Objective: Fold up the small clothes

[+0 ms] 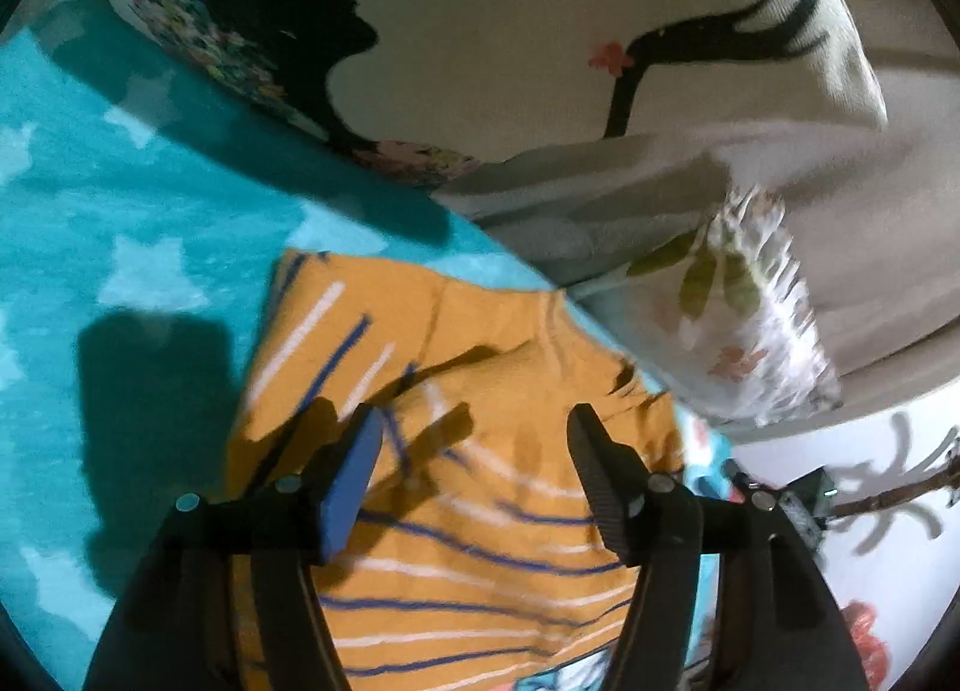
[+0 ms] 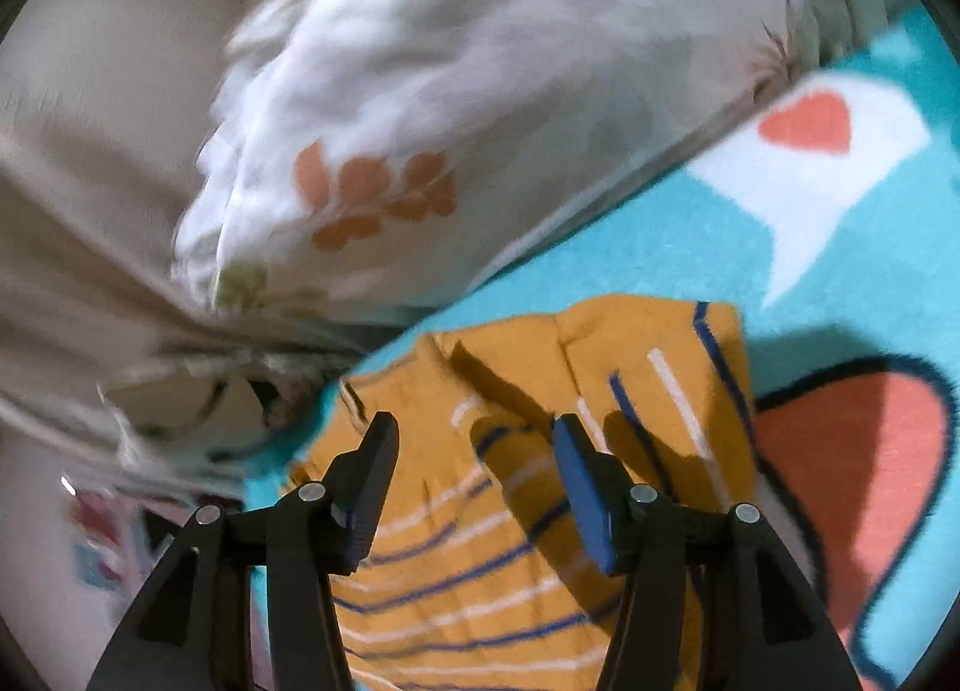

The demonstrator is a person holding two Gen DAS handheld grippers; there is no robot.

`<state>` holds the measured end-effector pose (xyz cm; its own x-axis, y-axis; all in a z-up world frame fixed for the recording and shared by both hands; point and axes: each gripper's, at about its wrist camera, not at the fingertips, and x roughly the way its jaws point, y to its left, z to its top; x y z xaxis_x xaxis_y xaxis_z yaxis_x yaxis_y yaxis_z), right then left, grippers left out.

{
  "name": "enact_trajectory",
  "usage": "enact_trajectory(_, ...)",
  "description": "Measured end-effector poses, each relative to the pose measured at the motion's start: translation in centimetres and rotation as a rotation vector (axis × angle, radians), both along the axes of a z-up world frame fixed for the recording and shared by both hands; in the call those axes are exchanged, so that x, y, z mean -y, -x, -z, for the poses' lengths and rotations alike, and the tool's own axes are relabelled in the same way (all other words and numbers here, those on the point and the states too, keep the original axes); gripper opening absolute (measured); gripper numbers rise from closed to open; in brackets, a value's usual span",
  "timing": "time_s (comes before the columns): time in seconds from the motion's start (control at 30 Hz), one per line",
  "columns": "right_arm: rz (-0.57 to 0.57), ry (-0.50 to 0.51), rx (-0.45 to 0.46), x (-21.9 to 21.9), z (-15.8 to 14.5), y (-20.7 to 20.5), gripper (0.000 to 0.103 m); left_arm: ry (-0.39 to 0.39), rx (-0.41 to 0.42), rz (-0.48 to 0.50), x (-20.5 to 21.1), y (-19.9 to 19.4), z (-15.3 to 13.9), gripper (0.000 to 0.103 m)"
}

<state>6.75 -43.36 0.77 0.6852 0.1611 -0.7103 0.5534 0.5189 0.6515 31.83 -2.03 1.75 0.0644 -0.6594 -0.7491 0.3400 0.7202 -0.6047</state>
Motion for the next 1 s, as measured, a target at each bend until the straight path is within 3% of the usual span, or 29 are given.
enact_trajectory(0.2,-0.205,0.162,-0.036,-5.4,-1.4,-0.6,0.059,-0.115,0.149,0.164,0.6,3.9,-0.4,0.063)
enact_trajectory(0.3,-0.302,0.193,-0.06,-7.6,-0.5,-1.9,0.059,-0.128,0.152,0.26,2.9,4.9,0.4,0.063)
enact_trajectory(0.4,-0.322,0.259,-0.119,-7.9,1.1,-4.2,0.059,-0.209,0.184,0.245,5.1,3.2,1.7,0.063)
enact_trajectory(0.5,-0.256,0.355,-0.206,-5.6,2.5,-5.6,0.059,-0.23,0.152,0.126,4.9,-0.6,3.3,0.063)
enact_trajectory(0.57,-0.186,0.337,-0.236,-3.3,3.4,-5.9,0.057,-0.227,0.104,0.052,4.0,-2.9,4.2,0.063)
enact_trajectory(0.67,-0.06,0.265,-0.229,-0.1,4.0,-5.2,0.057,-0.154,0.014,0.002,2.7,-4.7,4.9,0.063)
enact_trajectory(0.73,0.029,0.284,-0.261,1.4,3.7,-4.4,0.059,-0.143,0.004,0.001,2.3,-5.1,4.8,0.063)
enact_trajectory(0.87,0.148,0.299,-0.172,3.3,1.3,-0.9,0.066,-0.137,0.003,0.028,1.5,-4.8,3.7,0.063)
enact_trajectory(1.0,0.092,0.365,-0.143,1.9,-1.7,2.8,0.068,-0.155,0.056,0.08,1.3,-2.5,1.8,0.064)
